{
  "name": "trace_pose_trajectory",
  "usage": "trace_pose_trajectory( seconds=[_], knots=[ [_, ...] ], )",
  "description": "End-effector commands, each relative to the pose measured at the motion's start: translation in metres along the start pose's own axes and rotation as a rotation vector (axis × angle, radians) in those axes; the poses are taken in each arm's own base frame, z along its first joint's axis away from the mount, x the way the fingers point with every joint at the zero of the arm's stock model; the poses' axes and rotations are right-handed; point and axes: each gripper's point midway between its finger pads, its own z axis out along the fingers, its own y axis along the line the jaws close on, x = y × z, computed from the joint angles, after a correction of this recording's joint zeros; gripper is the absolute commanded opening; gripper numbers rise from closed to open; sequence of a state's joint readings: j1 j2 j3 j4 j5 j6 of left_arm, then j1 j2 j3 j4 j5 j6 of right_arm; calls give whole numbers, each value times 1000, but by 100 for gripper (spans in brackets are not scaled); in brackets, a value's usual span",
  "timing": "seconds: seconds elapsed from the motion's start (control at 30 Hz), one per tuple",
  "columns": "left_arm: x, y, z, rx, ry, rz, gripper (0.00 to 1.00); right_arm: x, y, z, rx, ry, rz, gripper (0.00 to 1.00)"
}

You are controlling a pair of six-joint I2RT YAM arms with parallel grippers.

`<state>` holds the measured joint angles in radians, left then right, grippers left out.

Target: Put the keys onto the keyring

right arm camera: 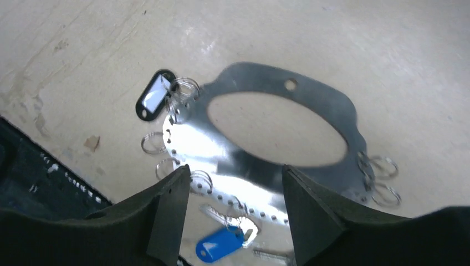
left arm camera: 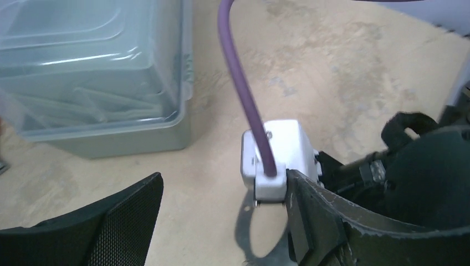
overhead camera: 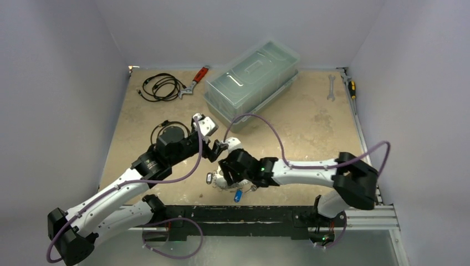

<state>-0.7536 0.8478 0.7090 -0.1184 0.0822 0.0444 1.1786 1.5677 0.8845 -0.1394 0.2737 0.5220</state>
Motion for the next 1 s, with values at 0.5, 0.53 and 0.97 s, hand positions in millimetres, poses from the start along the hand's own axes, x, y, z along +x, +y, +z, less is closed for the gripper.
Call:
trace_pose_trajectory(
  seconds=[0.5, 0.53, 0.97],
  knots=[
    [16, 0, 15, 5, 103, -91, 82, 49, -66, -57, 82, -123, 320, 55],
    [15, -1, 15, 9, 102, -92, 82, 45, -68, -57, 99, -132, 304, 55],
    [20, -4, 14, 30, 126, -78, 76, 43, -71, -44, 177, -68, 159, 38]
  ],
)
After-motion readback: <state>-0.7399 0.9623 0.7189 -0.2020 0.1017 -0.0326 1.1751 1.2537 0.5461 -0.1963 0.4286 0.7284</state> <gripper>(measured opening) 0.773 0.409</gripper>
